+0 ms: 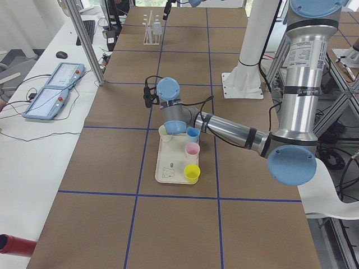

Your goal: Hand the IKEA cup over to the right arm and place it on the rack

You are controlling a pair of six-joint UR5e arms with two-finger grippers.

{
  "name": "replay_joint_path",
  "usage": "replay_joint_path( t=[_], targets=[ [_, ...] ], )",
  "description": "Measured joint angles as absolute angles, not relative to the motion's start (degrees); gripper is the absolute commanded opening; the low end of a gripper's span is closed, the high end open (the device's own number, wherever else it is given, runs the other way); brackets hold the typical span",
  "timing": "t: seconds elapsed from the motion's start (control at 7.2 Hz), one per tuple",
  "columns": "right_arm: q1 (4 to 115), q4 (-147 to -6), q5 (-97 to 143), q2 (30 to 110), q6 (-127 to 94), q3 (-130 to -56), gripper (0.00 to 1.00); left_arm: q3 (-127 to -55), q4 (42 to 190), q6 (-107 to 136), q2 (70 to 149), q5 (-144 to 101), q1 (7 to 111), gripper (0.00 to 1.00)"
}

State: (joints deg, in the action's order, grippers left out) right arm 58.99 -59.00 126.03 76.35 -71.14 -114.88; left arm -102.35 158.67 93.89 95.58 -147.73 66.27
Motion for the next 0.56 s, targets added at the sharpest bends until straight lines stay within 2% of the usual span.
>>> replay_joint_path(
  t=[0.56],
  targets=[
    [57.50, -48.95, 126.12, 75.89, -77.16, -114.68, 0.99, -101.91, 185.65, 120.74, 103.08, -124.16, 48.25, 0.00]
  ],
)
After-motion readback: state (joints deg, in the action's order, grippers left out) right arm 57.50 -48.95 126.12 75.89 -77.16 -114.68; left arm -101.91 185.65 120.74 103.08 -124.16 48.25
